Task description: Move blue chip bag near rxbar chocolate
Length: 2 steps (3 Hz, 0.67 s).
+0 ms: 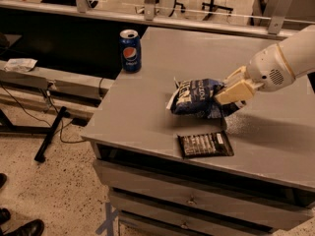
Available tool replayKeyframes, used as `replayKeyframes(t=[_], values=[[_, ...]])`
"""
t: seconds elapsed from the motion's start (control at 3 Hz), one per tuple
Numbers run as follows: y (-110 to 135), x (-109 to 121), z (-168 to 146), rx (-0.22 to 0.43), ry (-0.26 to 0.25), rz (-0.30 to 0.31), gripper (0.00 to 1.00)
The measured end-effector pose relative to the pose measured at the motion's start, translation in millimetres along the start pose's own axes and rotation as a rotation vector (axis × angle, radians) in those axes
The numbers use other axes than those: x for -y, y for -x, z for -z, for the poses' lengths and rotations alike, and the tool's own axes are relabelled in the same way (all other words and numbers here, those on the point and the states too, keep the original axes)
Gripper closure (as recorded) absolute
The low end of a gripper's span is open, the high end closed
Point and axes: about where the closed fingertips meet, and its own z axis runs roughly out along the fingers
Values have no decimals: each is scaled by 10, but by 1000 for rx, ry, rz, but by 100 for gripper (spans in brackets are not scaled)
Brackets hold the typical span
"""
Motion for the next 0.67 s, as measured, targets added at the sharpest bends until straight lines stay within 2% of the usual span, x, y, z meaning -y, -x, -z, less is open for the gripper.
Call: replayKeyframes(t=[0.33, 0.67], values=[[-44, -84, -120, -15, 39, 0, 50], [-85, -69, -223, -17, 35, 13, 27]])
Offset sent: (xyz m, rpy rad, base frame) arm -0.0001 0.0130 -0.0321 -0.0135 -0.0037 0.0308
